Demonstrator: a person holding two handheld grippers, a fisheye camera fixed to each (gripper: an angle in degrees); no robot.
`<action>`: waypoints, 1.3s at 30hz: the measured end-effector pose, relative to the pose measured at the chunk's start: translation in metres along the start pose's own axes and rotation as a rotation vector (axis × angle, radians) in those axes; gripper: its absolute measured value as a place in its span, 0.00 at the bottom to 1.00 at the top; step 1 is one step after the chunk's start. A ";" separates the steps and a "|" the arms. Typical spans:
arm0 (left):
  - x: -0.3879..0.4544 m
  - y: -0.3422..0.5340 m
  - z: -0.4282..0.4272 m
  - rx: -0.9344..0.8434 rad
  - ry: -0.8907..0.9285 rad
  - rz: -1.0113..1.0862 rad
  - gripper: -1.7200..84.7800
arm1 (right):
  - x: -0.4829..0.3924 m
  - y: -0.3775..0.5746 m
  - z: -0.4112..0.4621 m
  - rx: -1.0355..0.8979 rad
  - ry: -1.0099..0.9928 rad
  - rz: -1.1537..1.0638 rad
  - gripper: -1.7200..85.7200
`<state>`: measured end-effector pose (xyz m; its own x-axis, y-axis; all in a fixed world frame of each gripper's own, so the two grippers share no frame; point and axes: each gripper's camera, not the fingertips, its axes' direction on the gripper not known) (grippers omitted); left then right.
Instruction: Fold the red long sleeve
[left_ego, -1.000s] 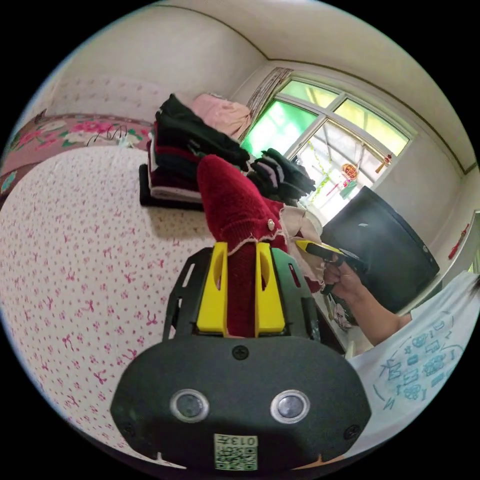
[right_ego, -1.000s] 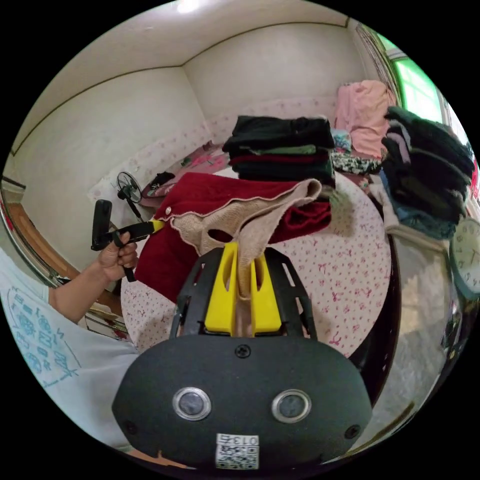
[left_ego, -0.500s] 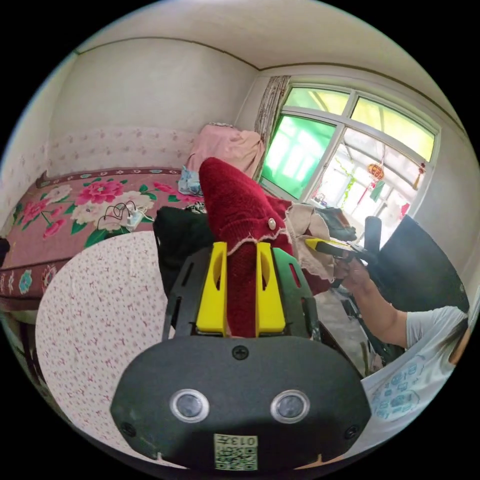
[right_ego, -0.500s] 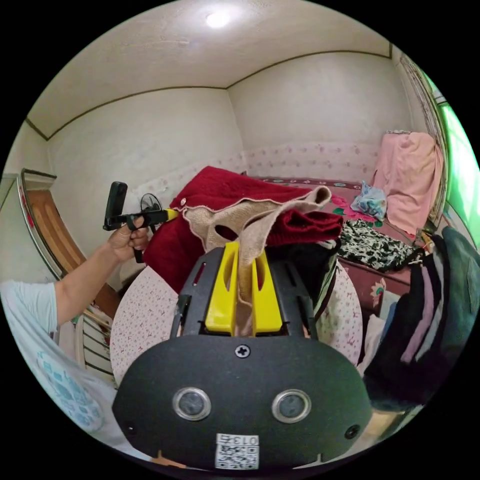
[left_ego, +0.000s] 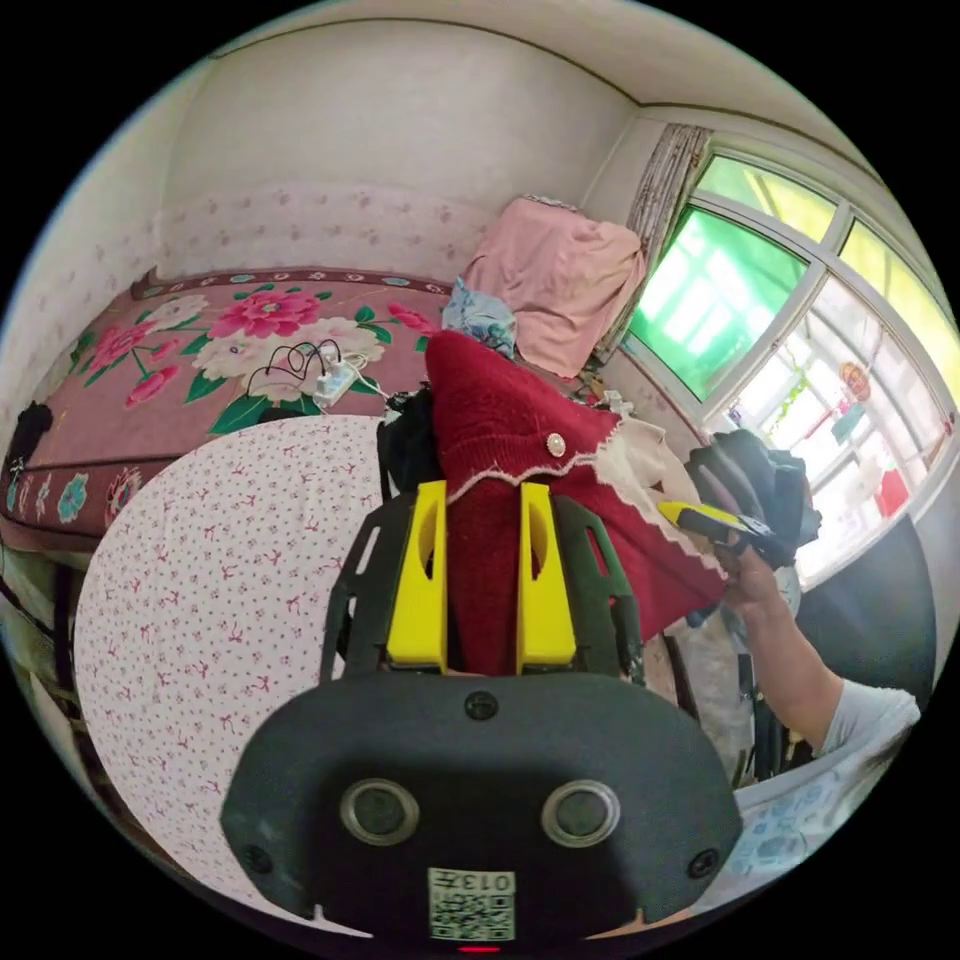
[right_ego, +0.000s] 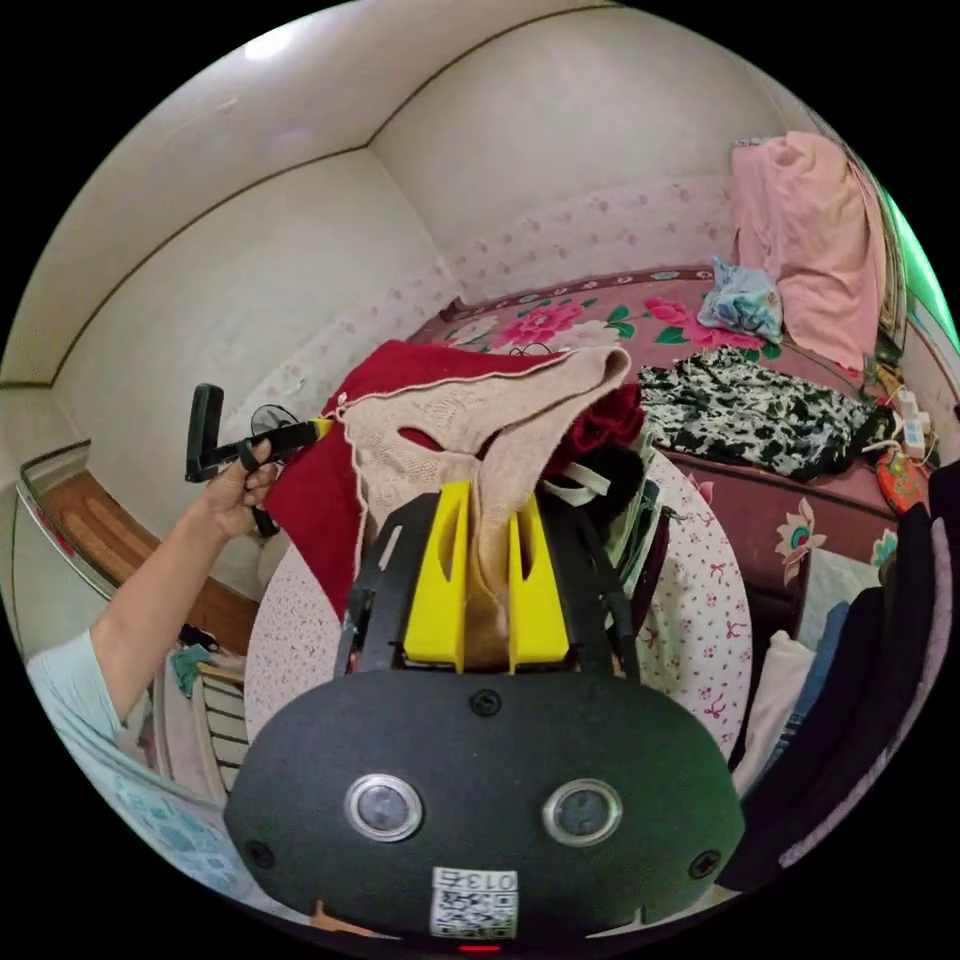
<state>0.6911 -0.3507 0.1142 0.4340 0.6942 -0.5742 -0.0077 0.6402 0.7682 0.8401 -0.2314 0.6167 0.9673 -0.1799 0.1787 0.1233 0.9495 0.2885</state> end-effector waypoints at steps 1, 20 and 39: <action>0.006 0.000 -0.008 0.009 -0.020 0.022 0.11 | -0.005 0.004 -0.017 0.040 0.048 -0.039 0.08; 0.197 -0.021 0.051 -0.008 -0.593 0.343 0.02 | -0.093 -0.017 0.047 -0.117 0.467 -0.416 0.02; 0.316 0.055 0.036 0.094 -0.721 0.435 0.02 | -0.142 0.122 -0.027 -0.003 0.491 -0.560 0.02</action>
<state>0.8600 -0.1073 -0.0148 0.8783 0.4722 0.0745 -0.2458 0.3124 0.9176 0.7235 -0.0828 0.6008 0.7470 -0.5023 -0.4355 0.6271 0.7500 0.2104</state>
